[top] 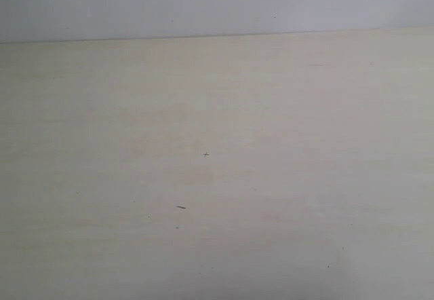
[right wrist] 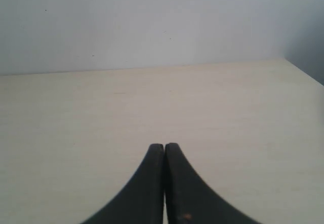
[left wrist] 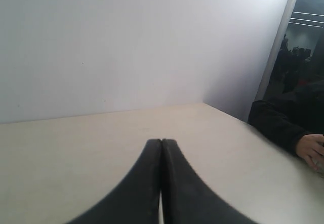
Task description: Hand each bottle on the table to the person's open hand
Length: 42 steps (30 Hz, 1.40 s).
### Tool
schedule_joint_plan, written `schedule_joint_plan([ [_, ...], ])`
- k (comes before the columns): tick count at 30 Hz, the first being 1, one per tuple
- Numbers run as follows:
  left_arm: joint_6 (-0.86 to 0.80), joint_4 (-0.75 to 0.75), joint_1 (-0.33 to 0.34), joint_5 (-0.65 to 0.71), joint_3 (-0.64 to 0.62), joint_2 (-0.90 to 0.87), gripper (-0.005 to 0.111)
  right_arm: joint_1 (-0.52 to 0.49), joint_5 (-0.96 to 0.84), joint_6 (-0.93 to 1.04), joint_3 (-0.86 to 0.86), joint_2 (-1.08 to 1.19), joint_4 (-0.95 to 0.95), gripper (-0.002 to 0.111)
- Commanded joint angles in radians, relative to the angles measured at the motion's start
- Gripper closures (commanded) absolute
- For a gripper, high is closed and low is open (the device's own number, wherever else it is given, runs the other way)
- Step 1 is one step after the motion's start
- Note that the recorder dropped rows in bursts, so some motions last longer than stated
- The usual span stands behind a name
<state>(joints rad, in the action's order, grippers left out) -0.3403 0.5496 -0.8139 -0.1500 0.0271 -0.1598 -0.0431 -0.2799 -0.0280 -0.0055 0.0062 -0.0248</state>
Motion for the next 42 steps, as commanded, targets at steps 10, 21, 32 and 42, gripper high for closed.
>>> schedule_joint_plan([
  [10,-0.021,0.003,0.045,0.0,-0.004,0.003,0.107,-0.006,0.0,0.0,0.006,-0.006,0.0,0.108],
  [21,-0.044,0.005,0.515,0.056,-0.004,0.003,0.107,-0.006,-0.001,-0.002,0.006,-0.006,0.0,0.108],
  [32,-0.039,-0.079,0.714,0.129,-0.004,0.003,0.107,-0.006,-0.001,0.0,0.006,-0.006,0.0,0.108],
  [42,0.503,-0.684,0.714,0.258,-0.027,0.003,0.107,-0.006,-0.001,0.0,0.006,-0.006,0.0,0.108],
])
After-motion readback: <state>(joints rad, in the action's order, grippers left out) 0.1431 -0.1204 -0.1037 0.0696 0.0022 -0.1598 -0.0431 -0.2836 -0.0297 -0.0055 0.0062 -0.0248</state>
